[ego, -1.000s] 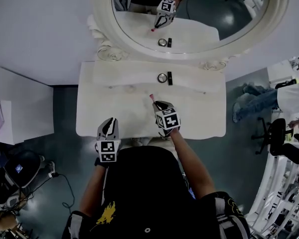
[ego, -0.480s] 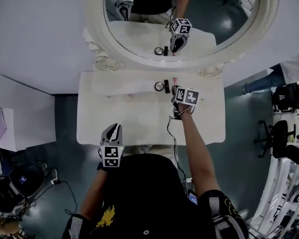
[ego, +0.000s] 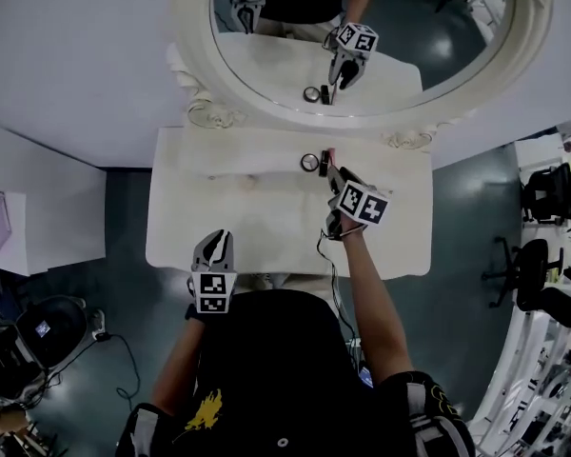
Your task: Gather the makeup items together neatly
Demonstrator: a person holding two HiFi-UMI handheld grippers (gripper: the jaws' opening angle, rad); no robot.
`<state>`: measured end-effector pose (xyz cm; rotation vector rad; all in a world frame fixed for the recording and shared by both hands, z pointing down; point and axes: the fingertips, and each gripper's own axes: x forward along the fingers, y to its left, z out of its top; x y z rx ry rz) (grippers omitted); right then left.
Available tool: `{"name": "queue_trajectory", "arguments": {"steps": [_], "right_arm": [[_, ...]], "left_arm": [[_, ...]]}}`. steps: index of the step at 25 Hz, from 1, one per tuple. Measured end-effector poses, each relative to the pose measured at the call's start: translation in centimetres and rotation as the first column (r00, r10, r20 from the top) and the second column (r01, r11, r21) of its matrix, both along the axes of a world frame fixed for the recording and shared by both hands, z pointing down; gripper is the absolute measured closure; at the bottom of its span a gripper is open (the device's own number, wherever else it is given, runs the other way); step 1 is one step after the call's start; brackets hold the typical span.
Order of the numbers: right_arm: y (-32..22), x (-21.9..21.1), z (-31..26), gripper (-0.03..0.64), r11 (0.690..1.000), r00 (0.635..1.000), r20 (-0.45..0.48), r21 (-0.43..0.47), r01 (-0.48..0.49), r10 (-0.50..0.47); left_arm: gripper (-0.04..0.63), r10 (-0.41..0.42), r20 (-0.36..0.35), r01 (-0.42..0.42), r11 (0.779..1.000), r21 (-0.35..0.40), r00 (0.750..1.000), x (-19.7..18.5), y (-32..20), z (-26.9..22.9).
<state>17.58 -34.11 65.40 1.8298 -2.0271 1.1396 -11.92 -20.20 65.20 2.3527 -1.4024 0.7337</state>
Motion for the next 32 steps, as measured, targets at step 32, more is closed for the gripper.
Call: {"name": "queue_trajectory", "arguments": {"steps": [32], "right_arm": [[2.5, -19.3, 6.1, 0.588, 0.915, 0.877, -0.283, -0.001, 0.404, -0.388]], "left_arm": [[0.538, -0.142, 0.014, 0.143, 0.989, -0.027, 0.990, -6.9, 4.9, 0.1]]}}
